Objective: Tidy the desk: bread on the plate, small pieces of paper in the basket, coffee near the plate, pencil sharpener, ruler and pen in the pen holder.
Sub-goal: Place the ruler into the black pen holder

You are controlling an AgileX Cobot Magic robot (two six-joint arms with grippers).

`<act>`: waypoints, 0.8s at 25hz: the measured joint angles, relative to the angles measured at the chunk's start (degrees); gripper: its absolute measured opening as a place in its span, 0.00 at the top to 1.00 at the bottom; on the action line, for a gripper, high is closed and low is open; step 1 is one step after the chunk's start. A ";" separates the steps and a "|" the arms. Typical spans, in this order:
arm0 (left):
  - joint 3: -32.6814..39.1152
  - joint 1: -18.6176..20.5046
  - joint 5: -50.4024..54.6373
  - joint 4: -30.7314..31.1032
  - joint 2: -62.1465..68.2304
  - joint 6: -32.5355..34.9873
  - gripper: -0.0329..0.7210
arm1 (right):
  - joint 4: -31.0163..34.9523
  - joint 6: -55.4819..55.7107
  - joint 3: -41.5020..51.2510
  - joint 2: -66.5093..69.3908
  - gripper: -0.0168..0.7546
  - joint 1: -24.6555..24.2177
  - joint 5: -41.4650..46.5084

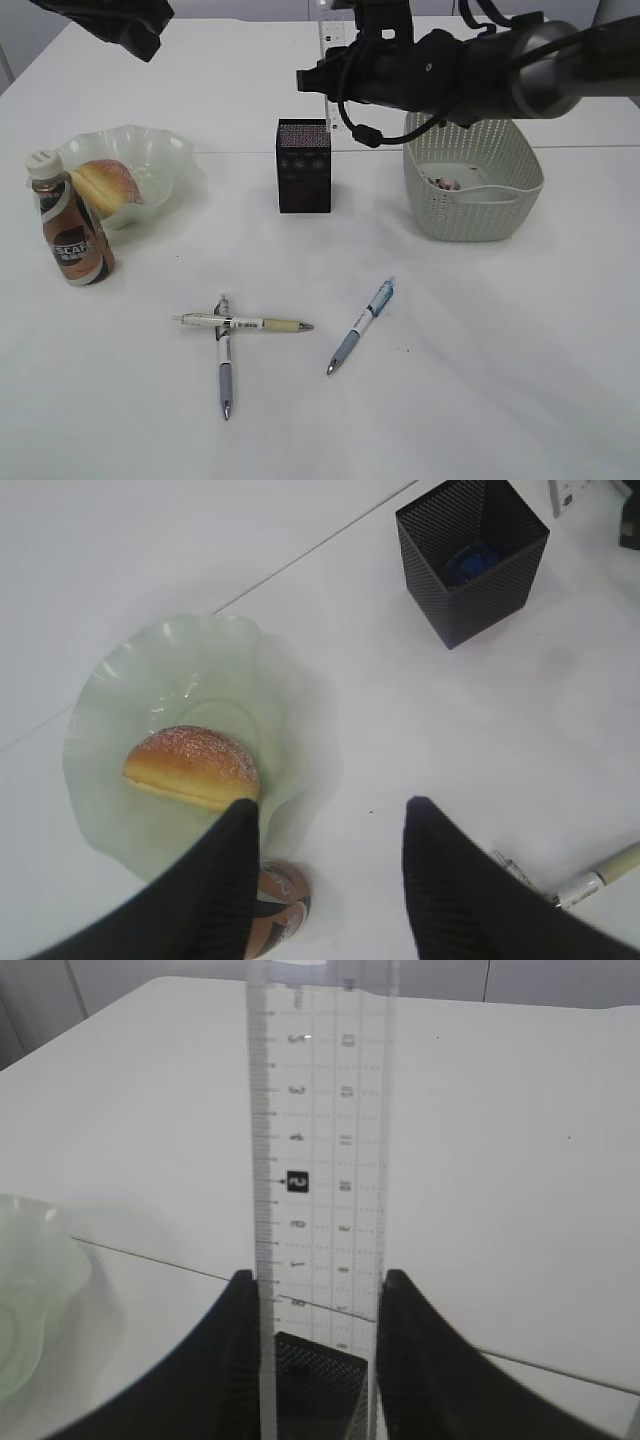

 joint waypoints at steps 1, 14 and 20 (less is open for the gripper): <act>0.00 0.00 -0.14 0.00 0.00 0.00 0.49 | 0.00 0.44 -1.00 0.86 0.66 0.00 -0.12; 0.00 0.00 -0.56 0.26 0.95 0.00 0.49 | 0.04 6.20 -9.72 7.88 0.66 0.99 -0.98; 0.00 0.00 -0.64 0.85 0.95 0.00 0.49 | -0.08 6.81 -10.24 9.09 0.66 1.38 -1.47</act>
